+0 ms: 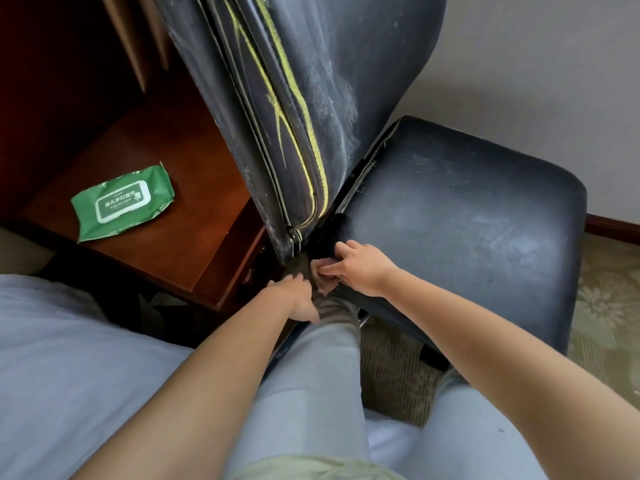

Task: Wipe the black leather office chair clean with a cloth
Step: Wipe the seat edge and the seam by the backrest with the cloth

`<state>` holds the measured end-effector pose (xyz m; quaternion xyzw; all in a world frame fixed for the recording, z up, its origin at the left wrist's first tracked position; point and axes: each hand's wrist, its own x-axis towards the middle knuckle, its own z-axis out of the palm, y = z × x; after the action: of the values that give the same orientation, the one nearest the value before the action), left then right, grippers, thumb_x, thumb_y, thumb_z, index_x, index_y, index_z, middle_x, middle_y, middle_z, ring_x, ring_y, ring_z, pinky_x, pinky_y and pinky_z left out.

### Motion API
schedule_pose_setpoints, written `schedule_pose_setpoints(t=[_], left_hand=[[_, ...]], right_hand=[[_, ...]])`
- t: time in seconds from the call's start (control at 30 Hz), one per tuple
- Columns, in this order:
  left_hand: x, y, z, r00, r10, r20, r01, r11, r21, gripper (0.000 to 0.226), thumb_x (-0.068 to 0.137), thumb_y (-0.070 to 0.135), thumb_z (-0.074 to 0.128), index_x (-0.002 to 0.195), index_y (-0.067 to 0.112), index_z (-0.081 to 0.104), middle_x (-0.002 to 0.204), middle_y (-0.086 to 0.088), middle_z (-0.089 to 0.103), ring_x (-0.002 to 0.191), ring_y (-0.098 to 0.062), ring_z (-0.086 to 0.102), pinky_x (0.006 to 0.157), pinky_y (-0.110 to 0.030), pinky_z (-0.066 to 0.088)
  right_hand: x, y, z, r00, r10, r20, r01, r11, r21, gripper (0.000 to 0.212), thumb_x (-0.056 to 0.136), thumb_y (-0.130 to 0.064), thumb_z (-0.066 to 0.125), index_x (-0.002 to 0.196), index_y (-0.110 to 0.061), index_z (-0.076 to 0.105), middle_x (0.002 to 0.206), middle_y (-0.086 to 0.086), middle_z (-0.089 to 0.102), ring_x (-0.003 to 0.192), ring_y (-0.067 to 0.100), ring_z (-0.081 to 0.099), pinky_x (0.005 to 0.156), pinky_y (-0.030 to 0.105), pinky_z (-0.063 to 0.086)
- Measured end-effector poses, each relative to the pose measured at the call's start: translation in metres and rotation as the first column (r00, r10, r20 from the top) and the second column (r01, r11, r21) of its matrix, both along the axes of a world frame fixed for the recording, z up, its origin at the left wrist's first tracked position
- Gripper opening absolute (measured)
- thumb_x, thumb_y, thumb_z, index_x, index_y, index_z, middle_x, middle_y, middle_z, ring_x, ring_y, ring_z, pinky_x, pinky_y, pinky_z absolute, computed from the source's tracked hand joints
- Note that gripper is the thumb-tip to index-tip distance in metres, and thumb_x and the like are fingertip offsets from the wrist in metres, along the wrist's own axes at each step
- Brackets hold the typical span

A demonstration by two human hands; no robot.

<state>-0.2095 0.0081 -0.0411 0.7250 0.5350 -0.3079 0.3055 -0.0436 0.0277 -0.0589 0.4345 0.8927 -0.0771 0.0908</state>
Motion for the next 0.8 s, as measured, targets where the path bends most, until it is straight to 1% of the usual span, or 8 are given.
schedule_pose_setpoints(t=[0.13, 0.23, 0.37, 0.43, 0.5, 0.6, 0.67, 0.8], left_hand=[[0.007, 0.002, 0.005, 0.999, -0.043, 0.01, 0.043, 0.998, 0.047, 0.087, 0.091, 0.04, 0.059, 0.153, 0.008, 0.008, 0.161, -0.006, -0.003, 0.148, -0.026, 0.0, 0.118, -0.048, 0.013], [0.014, -0.001, 0.006, 0.998, -0.056, 0.031, 0.054, 0.996, 0.078, 0.089, 0.09, 0.038, 0.06, 0.153, 0.007, 0.005, 0.161, -0.006, -0.005, 0.148, -0.025, 0.0, 0.117, -0.046, 0.016], [0.014, -0.006, 0.006, 0.998, -0.068, 0.005, 0.068, 0.994, 0.086, 0.091, 0.09, 0.038, 0.061, 0.153, 0.005, 0.004, 0.161, -0.008, -0.005, 0.148, -0.025, -0.001, 0.118, -0.045, 0.016], [0.011, -0.007, 0.007, 0.998, -0.066, -0.005, 0.066, 0.995, 0.079, 0.091, 0.089, 0.037, 0.062, 0.152, 0.004, 0.005, 0.161, -0.009, -0.006, 0.148, -0.026, -0.001, 0.118, -0.045, 0.016], [0.009, -0.007, 0.01, 0.998, -0.062, -0.005, 0.062, 0.995, 0.081, 0.091, 0.089, 0.035, 0.063, 0.152, 0.005, 0.004, 0.161, -0.007, -0.008, 0.148, -0.026, 0.0, 0.118, -0.046, 0.019], [0.016, -0.005, 0.012, 0.997, -0.082, 0.011, 0.08, 0.991, 0.108, 0.092, 0.089, 0.031, 0.063, 0.153, 0.006, 0.001, 0.161, -0.004, -0.011, 0.148, -0.026, 0.001, 0.117, -0.046, 0.022], [0.027, -0.008, 0.011, 0.993, -0.119, 0.028, 0.115, 0.987, 0.114, 0.091, 0.089, 0.03, 0.062, 0.153, 0.006, 0.002, 0.161, -0.005, -0.01, 0.148, -0.027, 0.002, 0.116, -0.046, 0.022], [0.038, -0.01, 0.004, 0.988, -0.152, 0.018, 0.149, 0.98, 0.132, 0.086, 0.088, 0.028, 0.061, 0.152, 0.006, 0.009, 0.161, -0.007, -0.006, 0.145, -0.03, 0.015, 0.113, -0.044, 0.03]], right_hand=[[0.027, -0.018, 0.001, 1.0, 0.023, 0.006, -0.023, 1.0, 0.004, 0.038, 0.099, -0.029, 0.042, 0.135, -0.04, 0.047, 0.112, 0.007, 0.047, 0.099, 0.026, 0.044, 0.07, 0.032, 0.033], [0.027, -0.018, 0.003, 0.999, 0.04, 0.021, -0.041, 0.999, 0.032, 0.037, 0.099, -0.029, 0.042, 0.135, -0.039, 0.047, 0.115, 0.007, 0.047, 0.101, 0.025, 0.044, 0.069, 0.031, 0.03], [0.009, -0.018, 0.003, 0.999, -0.035, 0.024, 0.033, 0.996, 0.083, 0.042, 0.099, -0.03, 0.045, 0.14, -0.04, 0.04, 0.115, 0.006, 0.043, 0.103, 0.025, 0.042, 0.072, 0.03, 0.029], [0.008, -0.025, 0.002, 0.999, -0.034, 0.022, 0.031, 0.995, 0.092, 0.044, 0.097, -0.028, 0.049, 0.139, -0.039, 0.041, 0.114, 0.007, 0.043, 0.102, 0.025, 0.042, 0.072, 0.031, 0.032], [0.017, -0.032, 0.006, 0.999, 0.014, 0.048, -0.019, 0.995, 0.101, 0.045, 0.091, -0.023, 0.059, 0.132, -0.038, 0.049, 0.11, 0.008, 0.048, 0.096, 0.026, 0.046, 0.07, 0.034, 0.038], [0.047, -0.043, 0.006, 0.997, 0.056, 0.059, -0.065, 0.985, 0.157, 0.049, 0.066, -0.02, 0.082, 0.108, -0.039, 0.065, 0.09, 0.005, 0.055, 0.073, 0.024, 0.053, 0.055, 0.03, 0.045], [0.068, -0.053, 0.003, 0.996, 0.067, 0.053, -0.074, 0.985, 0.156, 0.051, 0.058, -0.019, 0.087, 0.101, -0.038, 0.068, 0.083, 0.004, 0.055, 0.065, 0.023, 0.053, 0.05, 0.027, 0.044], [0.081, -0.067, 0.001, 0.993, 0.087, 0.074, -0.096, 0.988, 0.122, 0.051, 0.057, -0.019, 0.088, 0.101, -0.036, 0.067, 0.082, 0.003, 0.055, 0.066, 0.022, 0.053, 0.05, 0.026, 0.044]])
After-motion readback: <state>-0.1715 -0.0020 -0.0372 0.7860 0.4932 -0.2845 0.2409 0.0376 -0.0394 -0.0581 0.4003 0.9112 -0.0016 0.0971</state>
